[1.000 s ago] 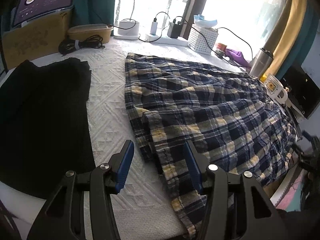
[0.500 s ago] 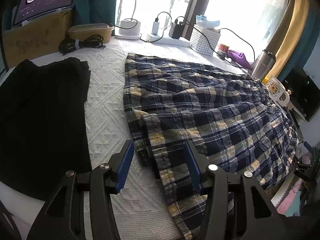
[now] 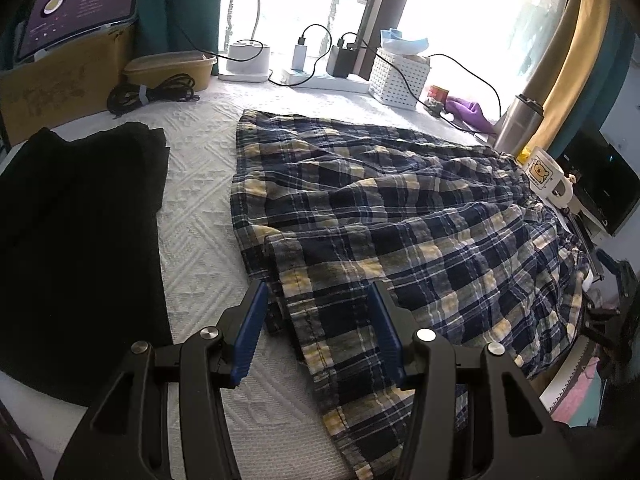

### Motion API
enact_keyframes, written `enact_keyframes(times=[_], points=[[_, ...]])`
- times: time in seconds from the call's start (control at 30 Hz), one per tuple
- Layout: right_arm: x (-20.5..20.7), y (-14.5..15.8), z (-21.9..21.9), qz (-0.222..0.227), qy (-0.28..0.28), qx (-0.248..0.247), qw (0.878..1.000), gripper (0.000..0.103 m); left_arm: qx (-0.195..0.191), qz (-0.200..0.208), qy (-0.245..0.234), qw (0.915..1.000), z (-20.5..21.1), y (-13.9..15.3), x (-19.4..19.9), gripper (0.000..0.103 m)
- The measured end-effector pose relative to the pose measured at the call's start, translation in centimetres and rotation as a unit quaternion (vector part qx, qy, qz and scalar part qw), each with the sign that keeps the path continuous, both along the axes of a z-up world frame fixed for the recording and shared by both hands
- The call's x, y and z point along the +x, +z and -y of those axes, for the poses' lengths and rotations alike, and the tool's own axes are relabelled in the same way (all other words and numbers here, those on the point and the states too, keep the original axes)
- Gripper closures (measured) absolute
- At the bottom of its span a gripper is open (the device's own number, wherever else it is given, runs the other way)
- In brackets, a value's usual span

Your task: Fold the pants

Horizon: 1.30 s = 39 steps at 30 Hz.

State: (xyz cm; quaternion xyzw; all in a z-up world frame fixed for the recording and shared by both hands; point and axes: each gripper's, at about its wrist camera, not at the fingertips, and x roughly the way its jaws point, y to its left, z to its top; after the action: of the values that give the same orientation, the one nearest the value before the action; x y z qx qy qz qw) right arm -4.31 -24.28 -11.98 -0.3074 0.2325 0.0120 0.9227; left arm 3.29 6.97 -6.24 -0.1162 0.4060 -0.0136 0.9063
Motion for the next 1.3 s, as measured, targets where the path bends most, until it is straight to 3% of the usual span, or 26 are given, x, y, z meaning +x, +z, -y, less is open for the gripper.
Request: enact_keyframes(times=[0.03,0.1,0.2,0.3,0.43,0.57,0.63,0.8,0.97,1.07,1.13,1.3], points=[[0.3,0.1,-0.2,-0.005,0.011,0.005,1.000,0.030,0.001,0.000,-0.002,1.0000,0.0,0.0,0.0,0.051],[1.5,0.4,-0.8,-0.032,0.041,0.023,0.998,0.064,0.004,0.000,-0.009,1.0000,0.2,0.0,0.0,0.051],[3.2,0.5,-1.5,-0.049,0.067,0.027,0.996,0.083,0.009,0.001,-0.024,0.9997,1.0,0.0,-0.1,0.051],[4.9,1.1,-1.7,-0.057,0.072,0.052,0.994,0.093,0.021,0.004,-0.033,0.9992,1.6,0.2,-0.2,0.051],[8.4,2.6,-0.7,-0.084,0.050,0.126,0.987,0.095,0.026,0.012,-0.043,0.9987,2.1,0.5,-0.4,0.051],[11.1,4.0,-1.0,-0.094,0.044,0.165,0.981,0.095,0.023,0.021,-0.067,0.9972,3.2,0.7,-0.4,0.050],[12.1,4.5,-1.5,-0.097,0.046,0.170,0.979,0.095,0.018,0.030,-0.095,0.9949,4.4,1.0,-0.5,0.042],[14.5,5.8,-2.7,-0.115,0.052,0.188,0.974,0.095,-0.017,0.052,-0.183,0.9815,8.5,1.6,-0.2,0.030],[16.0,6.7,-2.8,-0.128,0.048,0.208,0.969,0.095,-0.016,0.019,-0.275,0.9612,14.4,-0.1,1.9,0.028],[16.5,7.4,-2.4,-0.131,0.048,0.217,0.966,0.095,0.009,-0.010,-0.303,0.9529,17.2,-1.1,3.0,0.028],[16.7,8.0,-2.1,-0.129,0.048,0.221,0.966,0.095,0.036,-0.028,-0.298,0.9533,18.4,-1.7,3.7,0.028],[17.3,9.5,-2.0,-0.126,0.055,0.230,0.963,0.095,0.098,-0.025,-0.278,0.9552,20.3,-1.9,3.1,0.028]])
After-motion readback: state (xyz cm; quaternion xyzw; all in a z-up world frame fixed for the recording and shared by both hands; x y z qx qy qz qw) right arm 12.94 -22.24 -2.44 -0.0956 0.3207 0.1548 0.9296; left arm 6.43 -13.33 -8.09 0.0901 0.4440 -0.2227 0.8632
